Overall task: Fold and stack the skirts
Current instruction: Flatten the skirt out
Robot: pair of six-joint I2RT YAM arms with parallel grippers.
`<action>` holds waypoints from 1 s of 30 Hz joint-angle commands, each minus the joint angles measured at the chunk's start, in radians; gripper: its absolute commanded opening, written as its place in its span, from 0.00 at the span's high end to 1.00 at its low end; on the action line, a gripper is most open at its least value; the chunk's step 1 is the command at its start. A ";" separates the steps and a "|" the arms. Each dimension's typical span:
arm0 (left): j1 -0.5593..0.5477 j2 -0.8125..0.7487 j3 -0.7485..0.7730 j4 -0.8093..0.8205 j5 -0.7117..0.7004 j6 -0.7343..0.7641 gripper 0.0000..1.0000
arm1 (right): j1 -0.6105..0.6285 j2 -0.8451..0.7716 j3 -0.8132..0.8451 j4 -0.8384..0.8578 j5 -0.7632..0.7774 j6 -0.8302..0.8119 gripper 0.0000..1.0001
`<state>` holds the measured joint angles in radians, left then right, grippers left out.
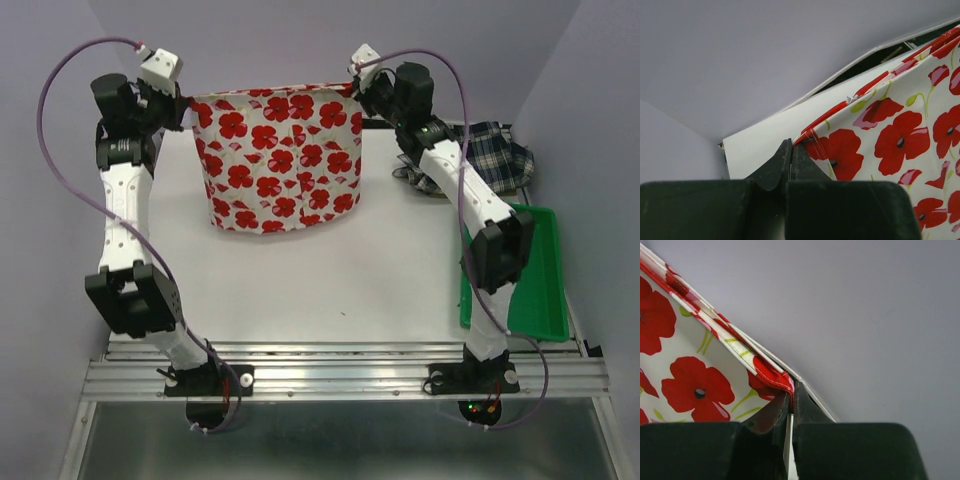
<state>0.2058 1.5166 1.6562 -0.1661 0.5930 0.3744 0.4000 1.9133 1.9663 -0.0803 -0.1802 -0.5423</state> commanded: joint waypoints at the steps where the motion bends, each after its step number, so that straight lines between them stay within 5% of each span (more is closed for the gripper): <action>1: 0.021 0.178 0.236 0.158 -0.183 -0.049 1.00 | -0.099 0.167 0.280 0.151 0.235 -0.025 0.99; 6: -0.006 0.348 0.439 0.279 -0.243 -0.039 1.00 | -0.134 0.392 0.563 0.272 0.228 -0.071 0.99; 13: -0.008 0.445 0.492 0.378 -0.181 0.095 1.00 | -0.135 0.388 0.401 0.468 0.124 -0.137 0.99; 16: -0.017 0.401 0.303 0.376 -0.052 0.204 1.00 | -0.135 0.282 0.076 0.524 0.010 -0.192 0.99; 23: -0.072 0.317 -0.257 0.326 -0.096 0.526 1.00 | -0.101 0.126 -0.543 0.577 -0.180 -0.419 0.99; 30: -0.062 0.104 -0.697 0.292 -0.114 0.702 1.00 | -0.072 -0.022 -0.831 0.449 -0.249 -0.524 0.99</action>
<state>0.1085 1.8442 1.0668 0.0986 0.5503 0.9199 0.3420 2.0541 1.1900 0.3748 -0.4309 -0.9722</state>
